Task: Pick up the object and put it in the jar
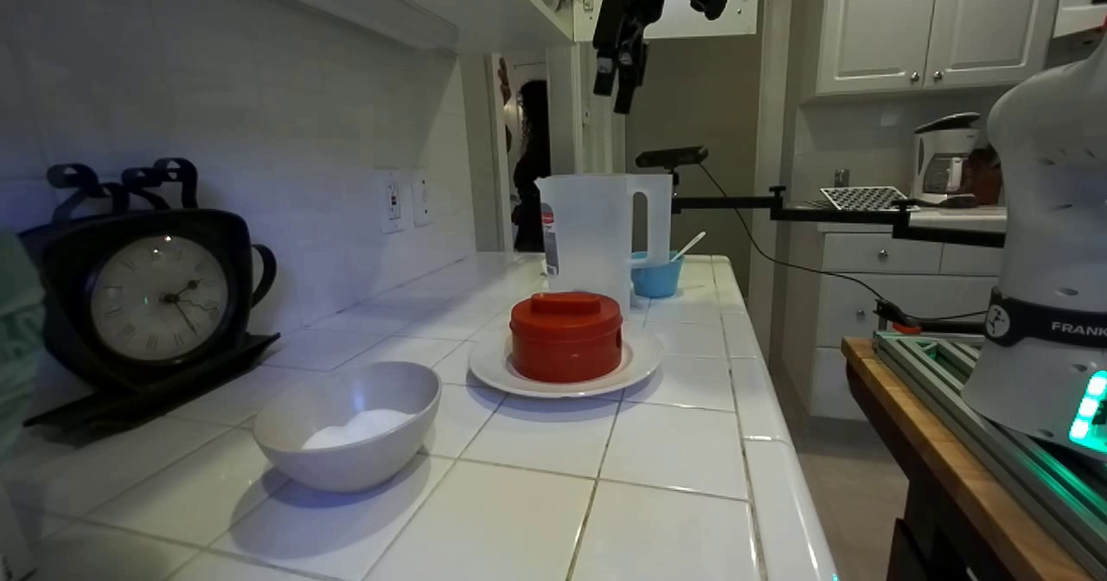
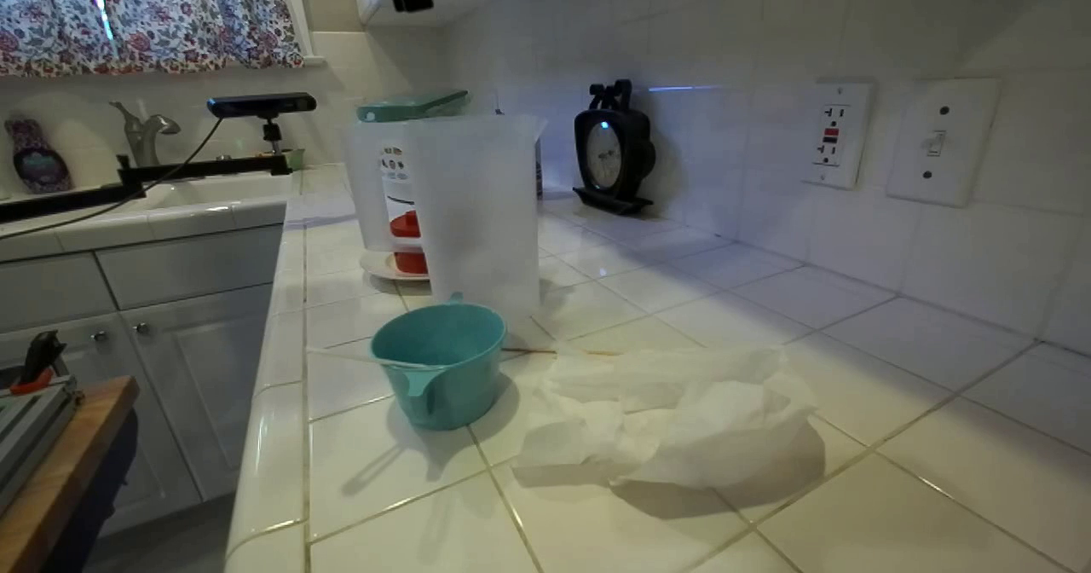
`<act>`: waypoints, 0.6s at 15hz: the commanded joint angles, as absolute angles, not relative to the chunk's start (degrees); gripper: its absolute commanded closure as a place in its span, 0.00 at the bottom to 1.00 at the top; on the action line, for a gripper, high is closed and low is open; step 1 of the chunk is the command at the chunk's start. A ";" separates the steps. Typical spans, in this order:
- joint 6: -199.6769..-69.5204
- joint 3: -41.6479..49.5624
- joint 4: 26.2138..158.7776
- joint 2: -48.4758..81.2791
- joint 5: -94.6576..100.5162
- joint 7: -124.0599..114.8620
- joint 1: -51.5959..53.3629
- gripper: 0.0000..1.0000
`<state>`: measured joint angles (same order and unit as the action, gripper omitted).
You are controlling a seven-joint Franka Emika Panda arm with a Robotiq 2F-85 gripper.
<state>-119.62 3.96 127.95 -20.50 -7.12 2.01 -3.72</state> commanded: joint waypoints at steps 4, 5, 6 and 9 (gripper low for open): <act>-116.18 3.14 127.41 -23.08 -1.49 4.83 -2.70 0.00; -115.97 3.02 127.41 -23.33 -1.04 5.00 -2.62 0.00; -115.95 3.02 127.41 -23.36 -0.79 5.27 -2.61 0.00; -115.95 3.07 127.41 -23.34 -0.66 5.77 -2.59 0.00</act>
